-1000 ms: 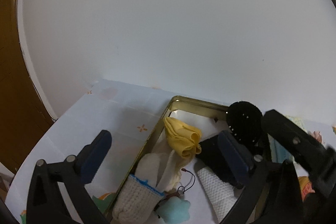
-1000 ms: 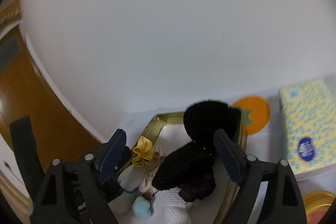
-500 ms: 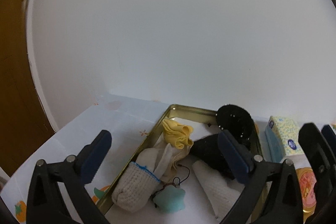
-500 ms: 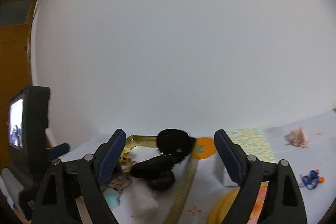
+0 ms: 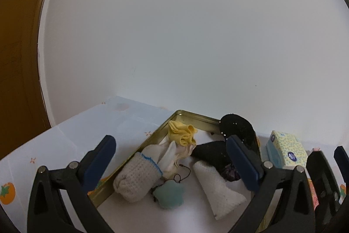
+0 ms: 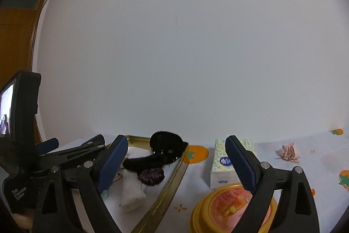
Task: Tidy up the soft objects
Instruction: 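Withdraw both tools from the tray toward the blue toy and pink cloth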
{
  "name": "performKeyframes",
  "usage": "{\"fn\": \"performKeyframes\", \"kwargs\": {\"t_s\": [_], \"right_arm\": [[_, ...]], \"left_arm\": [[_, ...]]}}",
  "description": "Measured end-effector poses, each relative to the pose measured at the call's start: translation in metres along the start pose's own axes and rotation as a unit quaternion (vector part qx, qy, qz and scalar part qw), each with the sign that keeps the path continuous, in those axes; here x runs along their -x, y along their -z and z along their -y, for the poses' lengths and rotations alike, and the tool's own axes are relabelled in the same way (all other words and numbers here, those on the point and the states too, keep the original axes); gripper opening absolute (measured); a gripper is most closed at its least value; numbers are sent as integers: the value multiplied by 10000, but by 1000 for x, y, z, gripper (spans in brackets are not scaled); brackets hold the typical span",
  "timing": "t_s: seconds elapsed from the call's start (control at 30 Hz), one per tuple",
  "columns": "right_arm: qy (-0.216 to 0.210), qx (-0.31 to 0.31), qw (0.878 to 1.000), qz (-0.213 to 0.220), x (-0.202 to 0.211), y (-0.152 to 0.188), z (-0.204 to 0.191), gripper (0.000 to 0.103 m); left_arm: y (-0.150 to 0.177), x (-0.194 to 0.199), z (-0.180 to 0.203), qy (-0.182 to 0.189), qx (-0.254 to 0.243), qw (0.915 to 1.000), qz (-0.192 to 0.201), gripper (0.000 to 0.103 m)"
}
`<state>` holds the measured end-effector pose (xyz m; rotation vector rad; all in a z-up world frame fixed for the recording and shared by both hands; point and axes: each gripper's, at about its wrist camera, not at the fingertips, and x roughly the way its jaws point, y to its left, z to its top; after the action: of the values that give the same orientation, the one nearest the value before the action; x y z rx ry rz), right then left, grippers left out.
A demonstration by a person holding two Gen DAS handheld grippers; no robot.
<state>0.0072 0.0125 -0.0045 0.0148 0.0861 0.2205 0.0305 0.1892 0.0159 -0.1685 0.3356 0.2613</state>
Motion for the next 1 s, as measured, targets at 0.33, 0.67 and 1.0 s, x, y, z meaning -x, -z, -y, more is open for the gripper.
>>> {"fn": "performKeyframes", "kwargs": {"t_s": [0.33,0.67,1.0], "right_arm": [[46,-60,9999,130,26,-1,10,93],[38,9,9999,119,40,-3,13,93],[104,-1,9999,41,60,-4,28,93]], "left_arm": [[18,7,16,-36,-457,9987,208,103],[22,24,25,-19,-602,9976,354,103],[30,34,41,186,-701,9969,303,103]]}}
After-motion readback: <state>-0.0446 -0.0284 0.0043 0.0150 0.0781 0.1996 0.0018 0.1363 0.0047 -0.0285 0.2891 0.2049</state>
